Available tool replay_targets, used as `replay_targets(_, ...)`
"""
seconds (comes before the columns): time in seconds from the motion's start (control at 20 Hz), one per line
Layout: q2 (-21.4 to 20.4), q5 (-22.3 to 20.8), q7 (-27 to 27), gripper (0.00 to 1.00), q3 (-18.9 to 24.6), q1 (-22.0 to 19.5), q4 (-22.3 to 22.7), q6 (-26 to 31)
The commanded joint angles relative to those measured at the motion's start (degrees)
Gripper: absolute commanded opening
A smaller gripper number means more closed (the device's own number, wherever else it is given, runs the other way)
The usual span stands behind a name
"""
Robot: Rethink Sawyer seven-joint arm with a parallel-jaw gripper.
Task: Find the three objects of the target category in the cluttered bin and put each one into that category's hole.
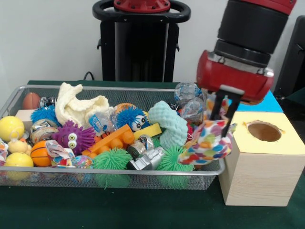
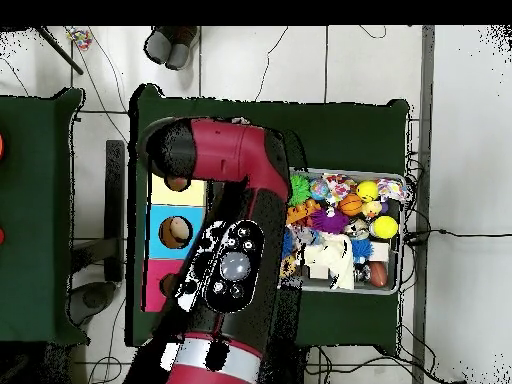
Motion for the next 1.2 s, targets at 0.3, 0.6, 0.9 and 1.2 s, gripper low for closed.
replay_targets(0.3,-3.8,-2.0,9.9,0.00,1.5,5.3,8.7,0.1)
replay_targets(0.6,-5.9,-1.7,8.0,0.00,2.8,5.0,11.0,0.0)
replay_targets(0.9,-6.6,-1.3,6.4,0.00,4.7,3.6,11.7,-0.3)
replay_targets(1.2,-6.6,-2.3,3.6,0.00,5.9,2.3,12.1,1.2)
